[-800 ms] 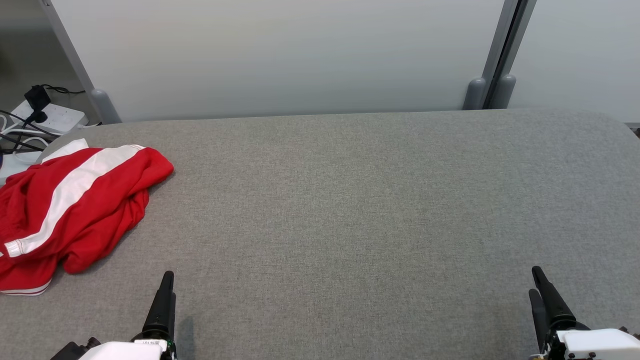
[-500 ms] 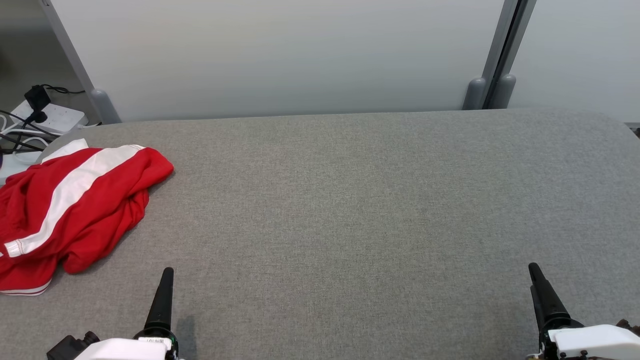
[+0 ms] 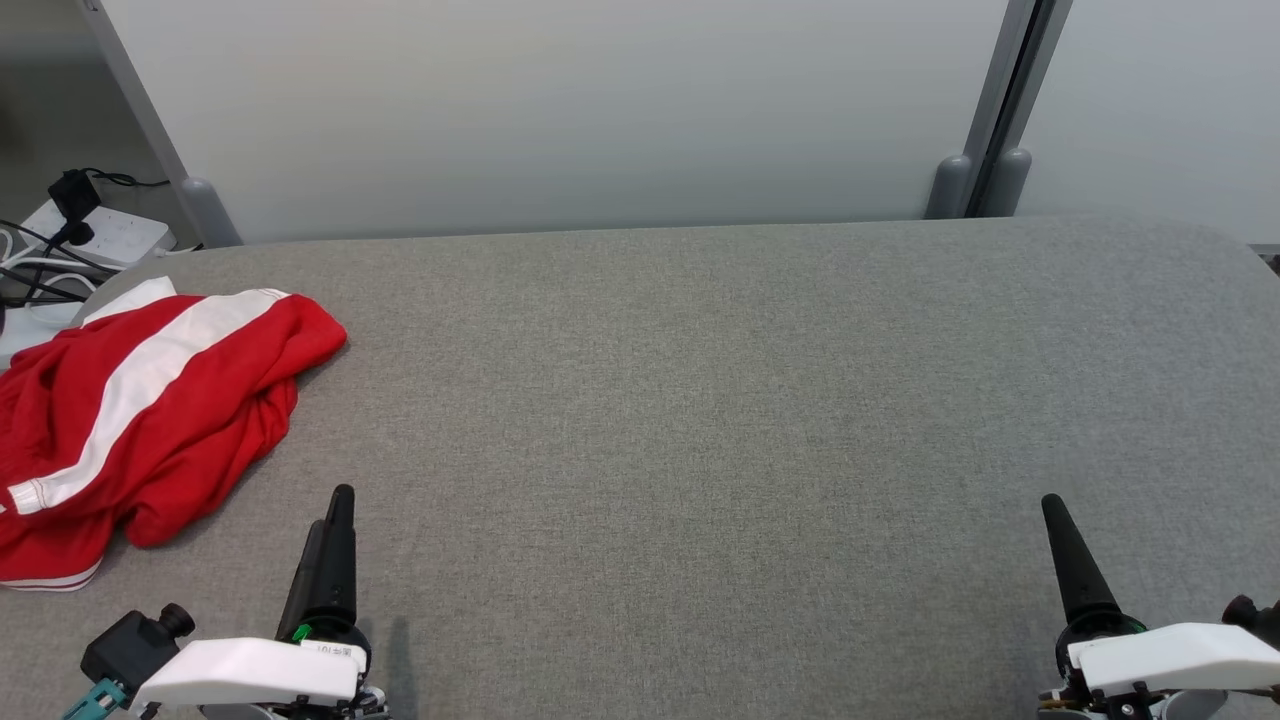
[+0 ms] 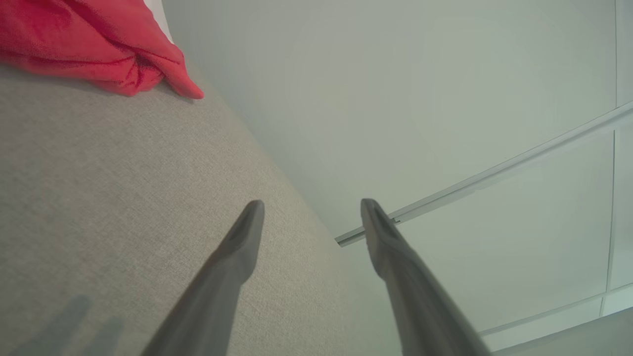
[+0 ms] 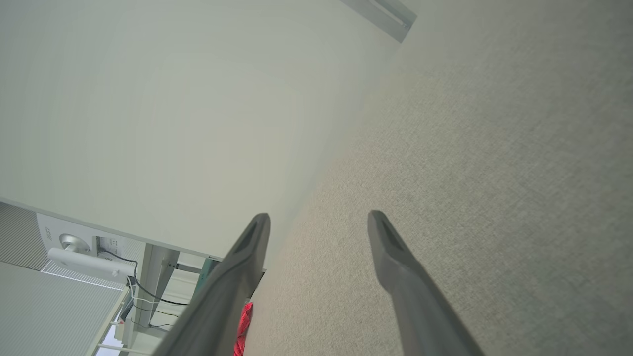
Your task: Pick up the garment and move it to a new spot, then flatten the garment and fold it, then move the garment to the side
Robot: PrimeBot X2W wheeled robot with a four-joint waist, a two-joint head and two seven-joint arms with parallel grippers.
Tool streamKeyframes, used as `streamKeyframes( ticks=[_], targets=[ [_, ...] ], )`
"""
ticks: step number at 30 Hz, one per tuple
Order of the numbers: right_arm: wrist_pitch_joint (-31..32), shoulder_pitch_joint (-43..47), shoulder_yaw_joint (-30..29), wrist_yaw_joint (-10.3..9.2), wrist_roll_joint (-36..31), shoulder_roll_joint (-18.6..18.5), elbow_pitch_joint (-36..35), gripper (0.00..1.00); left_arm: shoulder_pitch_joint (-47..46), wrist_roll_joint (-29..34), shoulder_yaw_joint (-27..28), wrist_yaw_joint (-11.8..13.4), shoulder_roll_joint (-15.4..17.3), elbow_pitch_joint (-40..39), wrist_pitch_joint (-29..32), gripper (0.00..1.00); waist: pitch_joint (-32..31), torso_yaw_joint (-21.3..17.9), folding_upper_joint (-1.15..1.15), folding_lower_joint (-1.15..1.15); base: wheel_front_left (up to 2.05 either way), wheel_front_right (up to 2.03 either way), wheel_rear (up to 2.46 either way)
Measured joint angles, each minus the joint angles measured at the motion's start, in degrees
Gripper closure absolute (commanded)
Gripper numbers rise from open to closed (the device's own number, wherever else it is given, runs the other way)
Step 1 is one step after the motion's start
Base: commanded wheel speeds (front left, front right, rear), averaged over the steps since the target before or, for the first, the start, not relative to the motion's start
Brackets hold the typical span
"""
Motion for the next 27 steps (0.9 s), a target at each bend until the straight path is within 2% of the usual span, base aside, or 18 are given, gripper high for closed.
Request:
streamKeyframes(
  ticks=[12, 27],
  targets=[
    [-1.9, -0.3, 1.6, 0.0, -9.3, 0.0, -2.1, 0.0, 0.0, 10.2, -1.8, 1.5, 0.1, -3.0, -2.1, 0.0, -0.2, -0.2, 0.0, 0.0, 0.0, 0.0, 0.0],
    [-4.3, -0.5, 3.9, 0.0, -20.9, -0.3, -2.2, 0.0, -0.6, 22.7, -3.8, 3.2, 0.3, -2.9, -4.2, 0.0, -0.5, -0.3, 0.0, 0.0, 0.0, 0.0, 0.0]
  ],
)
